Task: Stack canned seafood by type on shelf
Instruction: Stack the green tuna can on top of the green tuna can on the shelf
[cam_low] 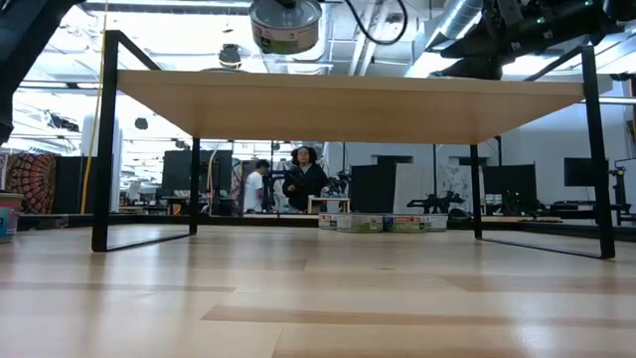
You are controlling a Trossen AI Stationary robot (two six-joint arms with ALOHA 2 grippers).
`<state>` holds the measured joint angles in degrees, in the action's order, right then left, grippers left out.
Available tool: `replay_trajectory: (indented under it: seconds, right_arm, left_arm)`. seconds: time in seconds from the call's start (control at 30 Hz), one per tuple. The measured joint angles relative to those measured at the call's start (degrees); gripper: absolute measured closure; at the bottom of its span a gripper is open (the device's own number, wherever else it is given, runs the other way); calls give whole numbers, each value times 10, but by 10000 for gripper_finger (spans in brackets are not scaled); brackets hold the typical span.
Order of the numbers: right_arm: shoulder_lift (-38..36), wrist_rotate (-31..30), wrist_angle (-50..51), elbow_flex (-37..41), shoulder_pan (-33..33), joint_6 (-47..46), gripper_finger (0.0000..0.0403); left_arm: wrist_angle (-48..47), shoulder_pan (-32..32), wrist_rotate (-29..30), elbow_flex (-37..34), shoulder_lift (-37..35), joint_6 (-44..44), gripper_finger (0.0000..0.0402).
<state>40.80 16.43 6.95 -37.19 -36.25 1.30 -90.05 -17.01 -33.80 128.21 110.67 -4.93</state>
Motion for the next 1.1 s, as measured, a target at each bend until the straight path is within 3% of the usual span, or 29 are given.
replay_trajectory:
  seconds: [0.43,0.67,0.93,1.1]
  right_arm:
    - [0,0,1,0,14,5,108]
    - [0,0,-2,0,14,4,108]
    - [0,0,-27,0,21,-17,108]
    - [1,0,-30,0,29,-14,108]
  left_arm:
    - [3,8,46,-12,-52,41,263]
    - [12,21,76,-164,-136,49,261]
    - [142,11,37,-331,-222,83,254]
    - [210,-4,-4,-386,-231,93,254]
